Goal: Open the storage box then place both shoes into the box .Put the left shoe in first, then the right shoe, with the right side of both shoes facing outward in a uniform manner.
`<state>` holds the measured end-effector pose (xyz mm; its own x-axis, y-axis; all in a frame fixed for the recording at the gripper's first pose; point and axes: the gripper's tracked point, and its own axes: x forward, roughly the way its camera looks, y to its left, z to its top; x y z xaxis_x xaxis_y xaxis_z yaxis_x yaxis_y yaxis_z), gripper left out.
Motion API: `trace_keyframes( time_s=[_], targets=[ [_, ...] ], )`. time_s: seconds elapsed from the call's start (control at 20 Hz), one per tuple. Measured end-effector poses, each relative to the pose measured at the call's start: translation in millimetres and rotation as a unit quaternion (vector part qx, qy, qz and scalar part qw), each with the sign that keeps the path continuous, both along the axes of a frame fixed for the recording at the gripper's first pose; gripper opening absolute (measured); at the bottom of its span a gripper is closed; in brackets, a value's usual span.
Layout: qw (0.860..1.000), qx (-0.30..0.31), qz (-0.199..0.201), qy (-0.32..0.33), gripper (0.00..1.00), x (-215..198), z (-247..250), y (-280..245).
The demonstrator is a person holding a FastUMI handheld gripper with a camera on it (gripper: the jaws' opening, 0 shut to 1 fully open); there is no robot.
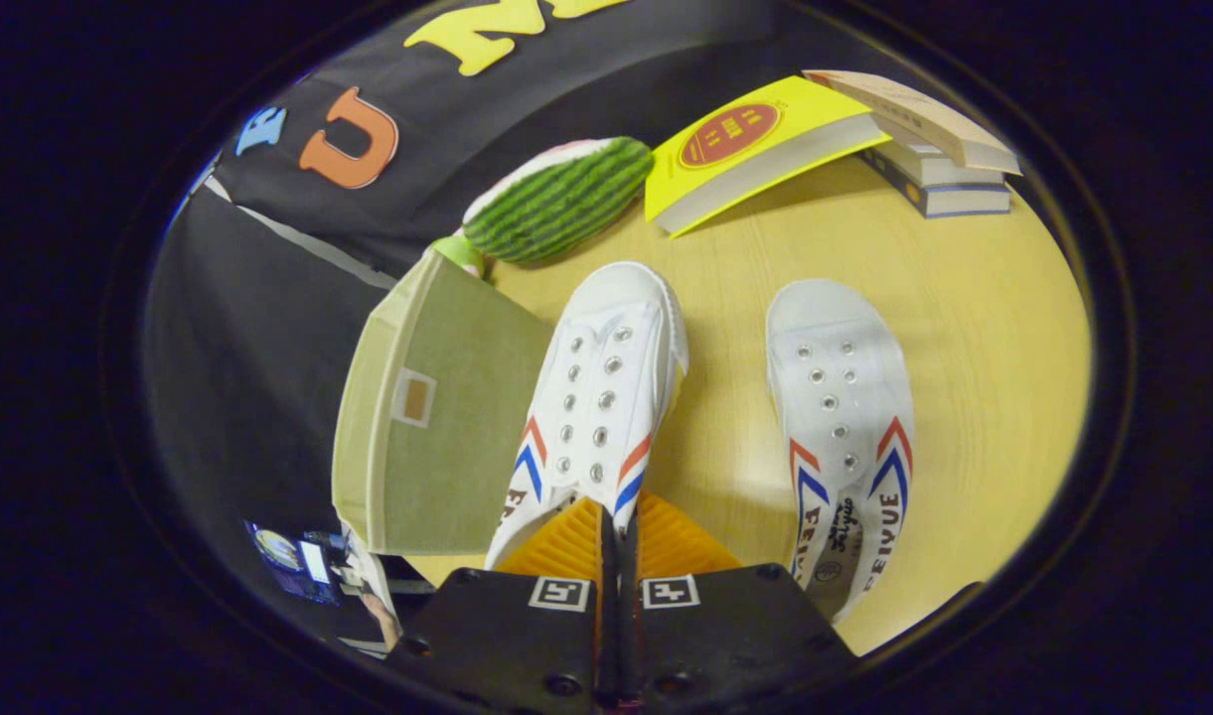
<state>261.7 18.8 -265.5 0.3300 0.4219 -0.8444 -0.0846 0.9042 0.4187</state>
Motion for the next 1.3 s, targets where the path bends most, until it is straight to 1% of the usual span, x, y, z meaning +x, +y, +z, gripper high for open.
trace_keyframes(
  time_s=[0.2, 0.35, 0.45, 0.6, 0.7, 0.85, 0.95, 1.2, 1.3],
  targets=[
    [0.999, -0.013, 0.006, -0.032, 0.06, -3, 49, 10],
    [0.999, 0.009, 0.001, -0.043, 0.06, -9, 82, 32],
    [0.998, 0.026, -0.008, -0.052, 0.06, -8, 100, 48],
    [0.997, 0.012, -0.011, -0.076, 0.06, -3, 114, 68],
    [0.997, 0.007, -0.008, -0.08, 0.06, -2, 117, 91],
    [0.996, 0.027, -0.001, -0.08, 0.06, -1, 117, 130],
    [0.995, 0.035, -0.006, -0.088, 0.06, 3, 115, 152],
    [0.995, 0.06, -0.018, -0.075, 0.06, 6, 92, 203],
    [0.996, 0.051, -0.016, -0.078, 0.06, 8, 77, 216]
  ],
)
